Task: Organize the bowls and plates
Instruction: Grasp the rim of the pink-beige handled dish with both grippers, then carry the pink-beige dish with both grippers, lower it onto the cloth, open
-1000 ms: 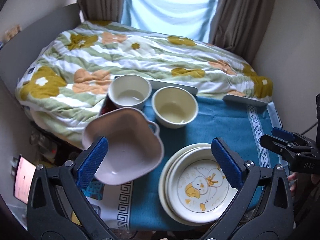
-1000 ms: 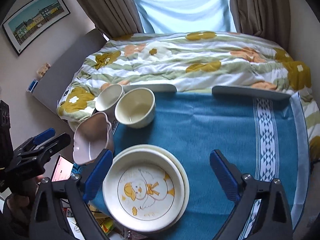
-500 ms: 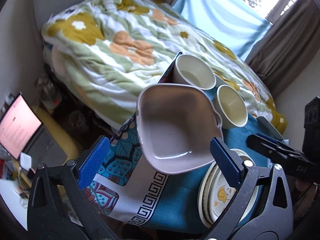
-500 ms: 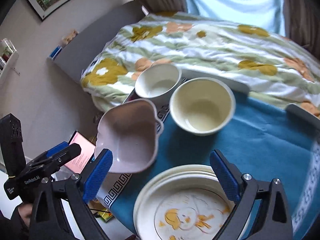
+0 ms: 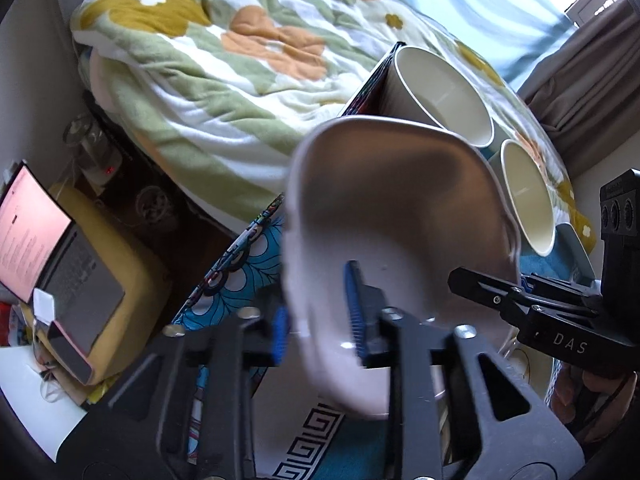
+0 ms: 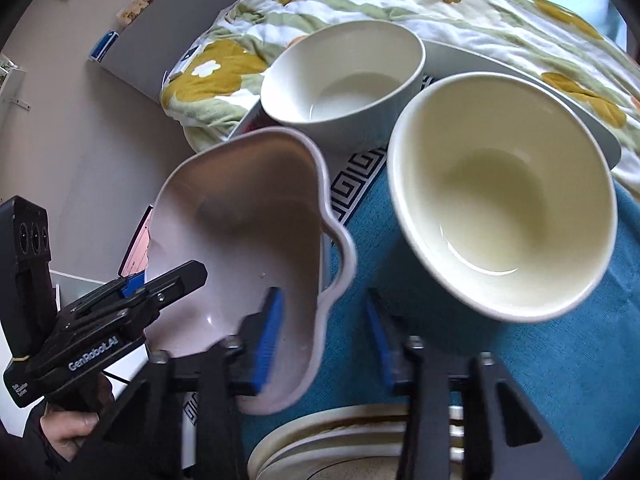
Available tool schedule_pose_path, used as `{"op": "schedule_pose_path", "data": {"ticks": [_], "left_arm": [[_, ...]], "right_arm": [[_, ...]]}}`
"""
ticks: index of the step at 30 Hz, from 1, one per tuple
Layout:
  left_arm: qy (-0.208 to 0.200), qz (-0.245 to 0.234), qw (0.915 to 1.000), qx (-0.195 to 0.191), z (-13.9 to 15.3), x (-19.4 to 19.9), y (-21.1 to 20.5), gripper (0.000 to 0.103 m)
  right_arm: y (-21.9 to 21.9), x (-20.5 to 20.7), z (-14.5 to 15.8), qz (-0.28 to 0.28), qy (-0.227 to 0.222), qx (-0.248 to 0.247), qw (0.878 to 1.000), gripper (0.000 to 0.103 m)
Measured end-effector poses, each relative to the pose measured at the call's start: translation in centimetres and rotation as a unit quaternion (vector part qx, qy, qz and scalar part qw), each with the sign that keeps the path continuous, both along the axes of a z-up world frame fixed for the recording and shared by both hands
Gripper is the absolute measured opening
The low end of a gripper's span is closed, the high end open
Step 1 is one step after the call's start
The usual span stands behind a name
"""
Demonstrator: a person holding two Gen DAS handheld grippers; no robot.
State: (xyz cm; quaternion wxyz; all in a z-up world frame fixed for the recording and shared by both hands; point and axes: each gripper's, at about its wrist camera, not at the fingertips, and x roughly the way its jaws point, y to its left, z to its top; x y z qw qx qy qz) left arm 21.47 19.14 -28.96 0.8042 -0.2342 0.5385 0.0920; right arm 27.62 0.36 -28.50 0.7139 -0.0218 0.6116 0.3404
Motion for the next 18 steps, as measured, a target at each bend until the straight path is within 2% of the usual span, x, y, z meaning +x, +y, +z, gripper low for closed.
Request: {"op": "schedule_pose_path", "data": {"ticks": [3, 9, 13, 18], "left_arm": [[0.005, -0.001, 0.9999, 0.016, 0.0, 0.1, -0.1, 0.011], [-0.010, -0.018, 0.9988, 0.044, 2.3, -0.5, -0.9, 0.011], [-0.033, -0.041, 0.9966, 0.063, 5.3, -1.3, -2.0, 0.011], [-0.075, -0.092, 0.9900, 0.076, 9.8, -2.2, -4.8, 0.011]], "right_arm": [[0.2, -0.1, -0.2, 0.012, -0.014, -0.016, 1.000, 0.014], [-0.2, -0.9, 0.8, 0.005, -0.021, -0.005, 1.000, 0.013], [-0.9, -2.2, 2.8, -0.013, -0.035, 0.007, 0.999, 0.013], [-4.1, -5.0, 6.9, -0.064, -0.066, 0.029, 0.995, 0.013]]}}
